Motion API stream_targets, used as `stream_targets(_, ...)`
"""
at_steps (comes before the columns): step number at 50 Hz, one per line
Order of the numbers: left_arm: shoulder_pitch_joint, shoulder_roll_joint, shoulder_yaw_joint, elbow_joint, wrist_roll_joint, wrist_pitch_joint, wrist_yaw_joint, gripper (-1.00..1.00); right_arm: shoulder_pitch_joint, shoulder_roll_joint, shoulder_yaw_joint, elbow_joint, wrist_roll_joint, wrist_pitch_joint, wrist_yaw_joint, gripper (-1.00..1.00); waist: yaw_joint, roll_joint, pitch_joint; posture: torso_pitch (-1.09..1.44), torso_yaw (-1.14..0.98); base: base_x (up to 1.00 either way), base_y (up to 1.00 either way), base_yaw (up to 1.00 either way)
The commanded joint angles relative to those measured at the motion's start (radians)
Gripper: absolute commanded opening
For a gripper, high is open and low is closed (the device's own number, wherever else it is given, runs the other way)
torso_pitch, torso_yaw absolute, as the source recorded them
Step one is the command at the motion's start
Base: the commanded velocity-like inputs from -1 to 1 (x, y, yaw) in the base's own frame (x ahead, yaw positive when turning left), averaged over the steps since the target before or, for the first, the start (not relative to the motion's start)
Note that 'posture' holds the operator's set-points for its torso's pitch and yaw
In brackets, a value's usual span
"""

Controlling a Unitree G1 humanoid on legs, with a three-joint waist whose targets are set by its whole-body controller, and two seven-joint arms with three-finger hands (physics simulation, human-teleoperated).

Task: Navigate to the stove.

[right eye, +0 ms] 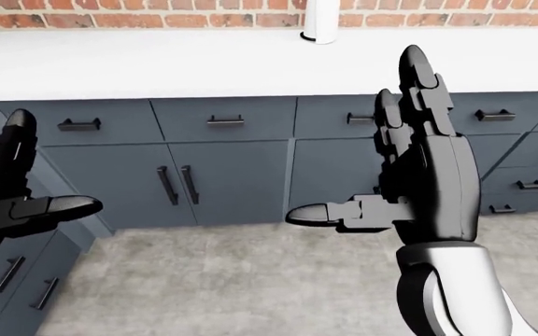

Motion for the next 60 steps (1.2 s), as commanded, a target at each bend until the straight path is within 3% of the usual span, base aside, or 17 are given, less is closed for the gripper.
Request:
stream_targets(1,-0.016,0.015,-0.001,-0.025,-0.009,-0.037,-0.006,1.0,-0.014,-0.004,-0.031,-0.012,-0.029,-0.023,0.004,1.0,-0.002,0.001,-0.009,0.0,0.0,0.0,-0.27,0.0)
stream_targets(5,-0.017,0.008,-0.008,-0.025,0.004,-0.032,-0.01,1.0,-0.019,0.011,-0.033,-0.012,-0.042,-0.011,0.016,1.0,0.001,-0.058,-0.002,0.0,0.0,0.0,-0.27,0.0)
stream_targets(7,-0.018,-0.003,-0.007,-0.025,0.02,-0.021,-0.022,1.0,-0.022,0.013,-0.033,-0.012,-0.042,-0.005,0.016,1.0,-0.005,-0.14,-0.023,0.0,0.0,0.0,-0.27,0.0)
stream_targets(8,-0.018,-0.007,-0.008,-0.025,0.025,-0.02,-0.027,1.0,-0.022,0.012,-0.032,-0.012,-0.041,-0.006,0.015,1.0,-0.01,-0.087,-0.007,0.0,0.0,0.0,-0.26,0.0)
stream_targets(9,-0.018,-0.005,-0.007,-0.025,0.023,-0.018,-0.026,1.0,-0.02,0.01,-0.033,-0.012,-0.038,-0.008,0.014,1.0,-0.006,-0.101,-0.005,0.0,0.0,0.0,-0.27,0.0)
stream_targets(17,-0.016,-0.014,-0.009,-0.025,0.056,-0.009,-0.045,1.0,-0.016,0.005,-0.041,-0.012,-0.032,-0.013,0.012,1.0,-0.006,-0.025,0.014,0.0,0.0,0.0,-0.27,0.0)
stream_targets(20,-0.013,-0.013,-0.003,-0.025,0.047,-0.014,-0.046,1.0,-0.015,0.005,-0.035,-0.012,-0.037,-0.015,0.01,1.0,-0.007,0.044,-0.006,0.0,0.0,0.0,-0.27,0.0)
stream_targets(21,-0.01,-0.014,-0.005,-0.025,0.052,-0.016,-0.048,1.0,-0.011,0.006,-0.036,-0.012,-0.039,-0.018,0.012,1.0,0.004,0.007,0.004,0.0,0.0,0.0,-0.27,0.0)
stream_targets(28,-0.013,-0.026,0.002,-0.025,0.07,-0.009,-0.065,1.0,-0.008,0.015,-0.042,-0.012,-0.043,-0.014,0.018,1.0,-0.002,-0.013,-0.002,0.0,0.0,0.0,-0.27,0.0)
stream_targets(32,-0.012,-0.033,-0.009,-0.025,0.088,-0.01,-0.075,1.0,-0.006,0.029,-0.04,-0.012,-0.06,-0.008,0.031,1.0,-0.001,-0.112,-0.016,0.0,0.0,0.0,-0.27,0.0)
stream_targets(42,-0.032,-0.059,-0.012,-0.025,0.12,0.016,-0.098,1.0,-0.019,0.037,-0.073,-0.012,-0.047,0.024,0.039,1.0,-0.004,-0.032,0.011,0.0,0.0,0.0,-0.27,0.0)
stream_targets(45,-0.033,-0.067,-0.02,-0.025,0.138,0.021,-0.109,1.0,-0.023,0.038,-0.072,-0.012,-0.046,0.028,0.038,1.0,-0.005,0.023,0.001,0.0,0.0,0.0,-0.27,0.0)
stream_targets(54,-0.039,-0.078,-0.029,-0.025,0.159,0.029,-0.123,1.0,-0.036,0.05,-0.075,-0.012,-0.044,0.045,0.039,1.0,-0.002,-0.021,-0.004,0.0,0.0,0.0,-0.27,0.0)
stream_targets(56,-0.038,-0.082,-0.035,-0.025,0.17,0.029,-0.128,1.0,-0.031,0.051,-0.066,-0.012,-0.062,0.045,0.047,1.0,0.001,-0.055,-0.005,0.0,0.0,0.0,-0.27,0.0)
stream_targets(58,-0.035,-0.083,-0.033,-0.025,0.171,0.027,-0.132,1.0,-0.034,0.052,-0.066,-0.012,-0.061,0.044,0.048,1.0,-0.003,-0.136,-0.024,0.0,0.0,0.0,-0.27,0.0)
stream_targets(59,-0.036,-0.086,-0.034,-0.025,0.176,0.028,-0.133,1.0,-0.03,0.056,-0.063,-0.012,-0.067,0.041,0.052,1.0,-0.009,-0.093,-0.009,0.0,0.0,0.0,-0.28,0.0)
stream_targets(60,-0.039,-0.091,-0.033,-0.025,0.18,0.032,-0.137,1.0,-0.029,0.062,-0.059,-0.012,-0.077,0.043,0.057,1.0,-0.005,-0.101,-0.005,0.0,0.0,0.0,-0.27,0.0)
